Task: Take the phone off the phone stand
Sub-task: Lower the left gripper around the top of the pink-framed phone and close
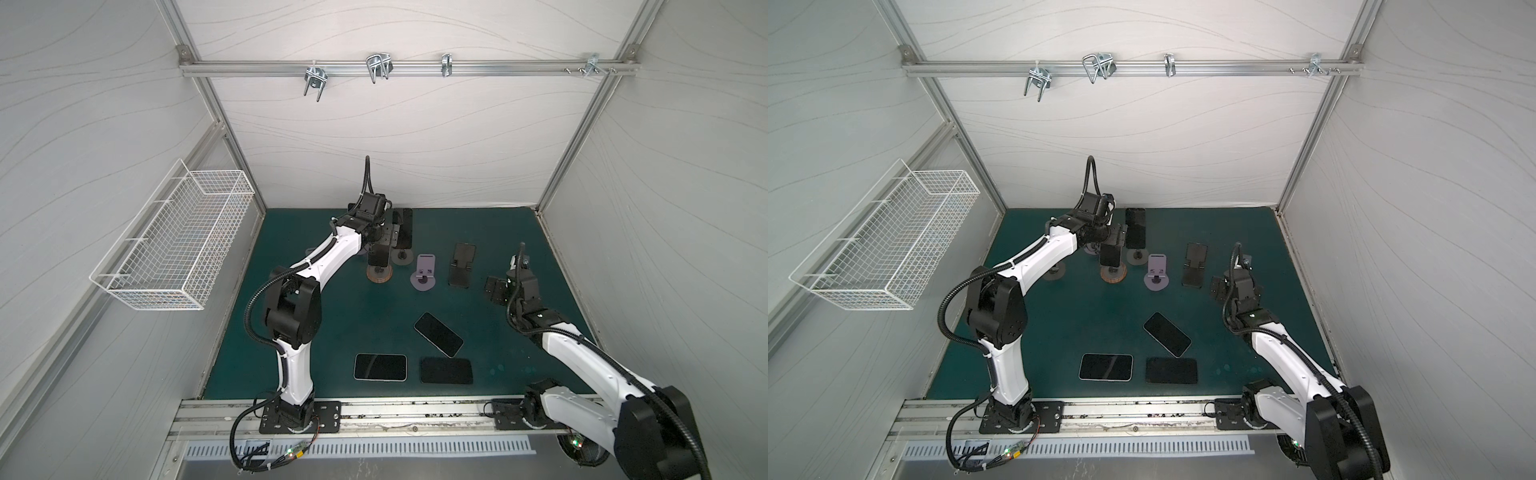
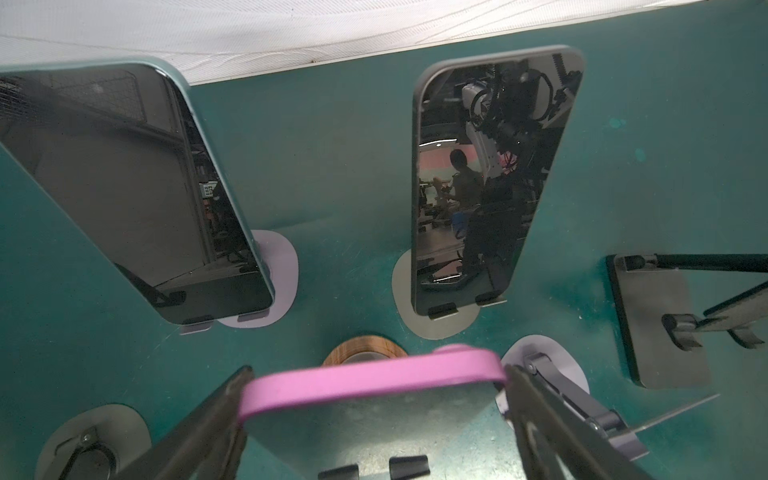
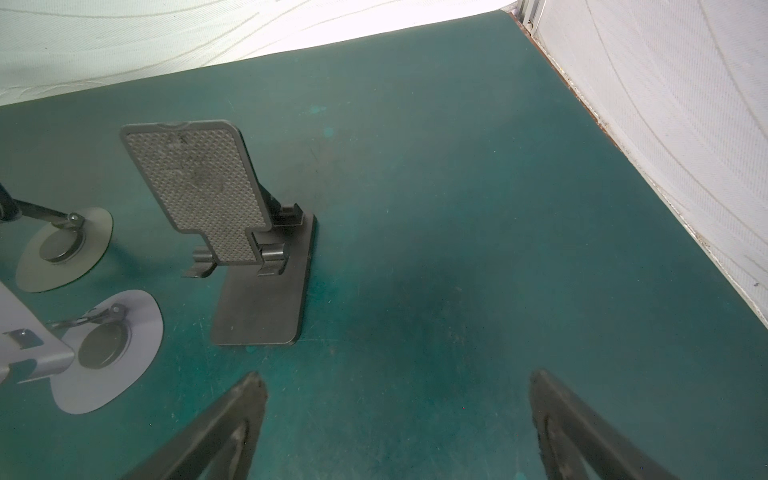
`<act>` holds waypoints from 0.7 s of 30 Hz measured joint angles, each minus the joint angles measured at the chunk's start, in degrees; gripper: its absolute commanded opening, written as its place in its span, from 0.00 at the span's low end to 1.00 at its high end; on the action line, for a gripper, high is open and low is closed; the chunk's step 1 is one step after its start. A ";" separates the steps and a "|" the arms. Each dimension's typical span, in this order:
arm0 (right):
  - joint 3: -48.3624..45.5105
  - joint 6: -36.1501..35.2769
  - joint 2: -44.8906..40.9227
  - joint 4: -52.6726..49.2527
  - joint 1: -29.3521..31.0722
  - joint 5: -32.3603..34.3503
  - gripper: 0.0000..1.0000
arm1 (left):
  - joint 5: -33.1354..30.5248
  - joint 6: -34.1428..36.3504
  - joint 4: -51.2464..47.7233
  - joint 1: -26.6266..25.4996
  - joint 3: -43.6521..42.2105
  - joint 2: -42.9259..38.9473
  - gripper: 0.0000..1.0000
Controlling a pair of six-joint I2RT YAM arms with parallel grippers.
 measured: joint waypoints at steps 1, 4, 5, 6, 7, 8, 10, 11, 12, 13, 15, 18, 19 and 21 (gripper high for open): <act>0.00 0.00 0.00 0.00 -0.02 0.00 0.99 | -0.20 0.00 0.22 -0.02 -0.11 0.00 0.93; 0.00 0.02 0.00 0.00 -0.02 0.00 0.99 | -0.72 -0.17 1.05 -0.02 -0.63 0.00 0.92; 0.00 0.02 0.00 0.00 -0.02 0.00 0.99 | -0.85 -0.31 1.38 -0.02 -0.87 0.00 0.92; 0.00 0.02 0.00 0.00 -0.02 0.00 0.99 | -1.01 -0.46 1.73 -0.02 -1.25 0.00 0.91; 0.00 0.02 0.00 0.00 -0.02 0.00 0.99 | -1.09 -0.57 2.10 -0.02 -1.73 -0.02 0.90; 0.00 0.02 0.00 0.00 -0.02 0.00 0.99 | -1.16 -0.63 2.49 -0.02 -2.21 -0.02 0.89; 0.00 0.02 0.00 0.00 -0.02 0.00 0.99 | -1.16 -0.63 3.19 -0.02 -3.50 -0.04 0.90; 0.00 0.02 0.00 0.00 -0.02 0.00 0.99 | -1.16 -0.61 3.32 -0.02 -4.00 -0.04 0.90; 0.00 0.02 0.00 0.02 -0.02 0.00 0.99 | -1.14 -0.57 3.45 -0.02 -4.48 -0.04 0.90; 0.00 0.02 0.00 0.00 -0.02 0.00 0.99 | -1.14 -0.50 3.48 -0.02 -4.79 -0.04 0.90; 0.00 0.02 0.00 0.00 -0.02 0.00 0.99 | -1.18 -0.39 3.54 -0.02 -5.01 -0.04 0.87; 0.00 0.04 0.00 0.00 -0.02 0.00 0.99 | -1.22 -0.26 3.87 -0.02 -5.03 -0.07 0.78; 0.00 0.04 0.00 0.00 -0.02 0.00 0.99 | -1.22 -0.13 4.00 -0.04 -5.03 -0.09 0.76; 0.00 0.04 0.00 0.00 -0.02 0.00 0.99 | -1.18 -0.09 4.11 -0.11 -5.22 -0.28 0.73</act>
